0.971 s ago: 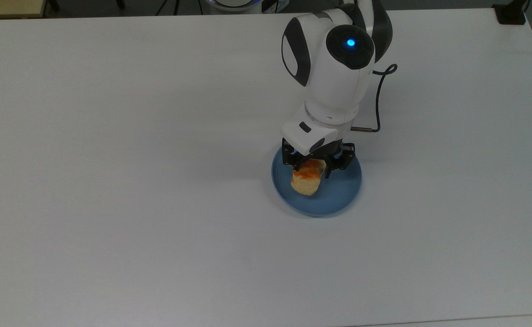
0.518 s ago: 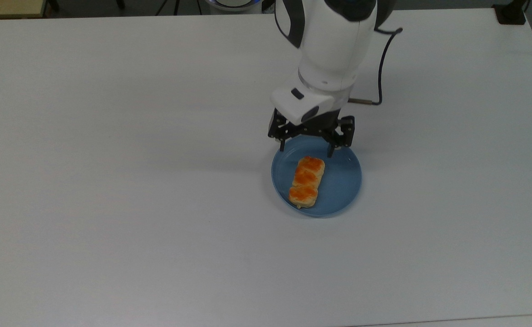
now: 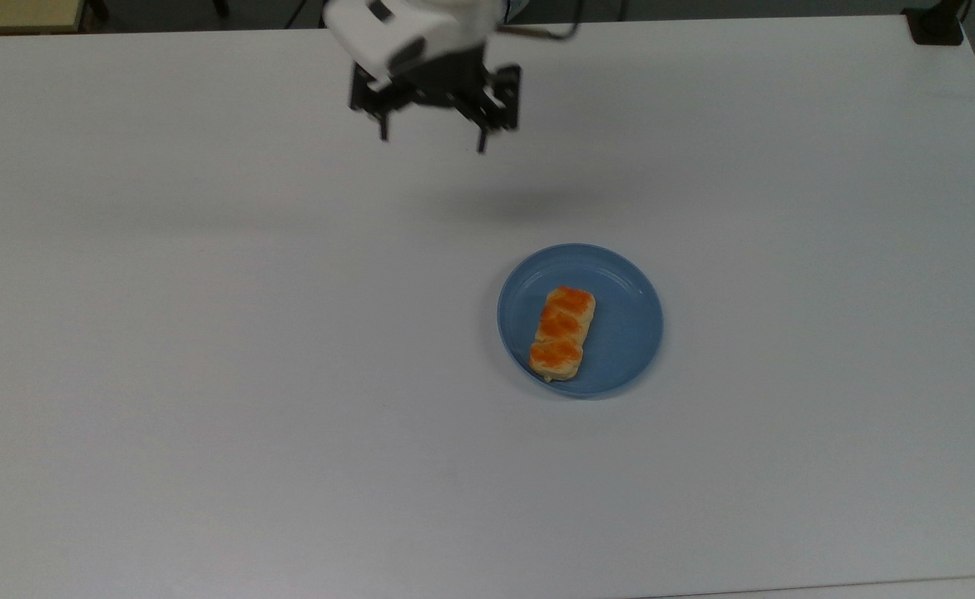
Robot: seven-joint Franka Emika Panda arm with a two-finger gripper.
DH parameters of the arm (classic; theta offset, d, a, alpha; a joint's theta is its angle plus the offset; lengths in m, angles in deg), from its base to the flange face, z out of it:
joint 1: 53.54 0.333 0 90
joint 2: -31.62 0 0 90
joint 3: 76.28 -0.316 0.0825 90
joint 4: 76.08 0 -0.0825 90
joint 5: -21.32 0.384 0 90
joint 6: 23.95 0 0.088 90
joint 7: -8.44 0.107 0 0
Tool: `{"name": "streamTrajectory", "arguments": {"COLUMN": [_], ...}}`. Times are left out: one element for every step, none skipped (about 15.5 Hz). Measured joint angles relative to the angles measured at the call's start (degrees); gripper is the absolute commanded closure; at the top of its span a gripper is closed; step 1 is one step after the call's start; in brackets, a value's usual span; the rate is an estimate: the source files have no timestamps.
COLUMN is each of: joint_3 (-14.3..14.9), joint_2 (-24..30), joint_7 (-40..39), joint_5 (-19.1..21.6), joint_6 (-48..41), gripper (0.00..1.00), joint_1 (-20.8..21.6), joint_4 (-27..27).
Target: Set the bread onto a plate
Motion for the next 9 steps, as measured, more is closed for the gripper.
{"name": "streamTrajectory", "arguments": {"joint_3": [0.0,0.0,0.2,0.6,1.2,1.6,1.8,2.0,2.4], "joint_2": [1.8,3.3,4.3,4.9,5.0,5.0,4.9,4.8,4.7], "joint_7": [-2.6,-4.9,-6.5,-7.5,-8.1,-8.8,-10.0,-10.9,-11.5], "joint_5": [0.6,1.1,1.4,1.5,1.5,1.5,1.5,1.6,1.9], "joint_6": [-1.5,-2.6,-3.3,-3.5,-3.5,-3.5,-3.5,-3.5,-3.5], "gripper": [0.00,0.00,0.00,0.00,0.00,0.00,0.00,0.00,0.00], "joint_1": [-1.7,-3.1,-4.1,-4.6,-4.6,-4.4,-4.3,-4.1,-3.9], "joint_4": [0.4,0.8,1.2,1.6,1.9,2.3,2.8,3.1,3.3]}}
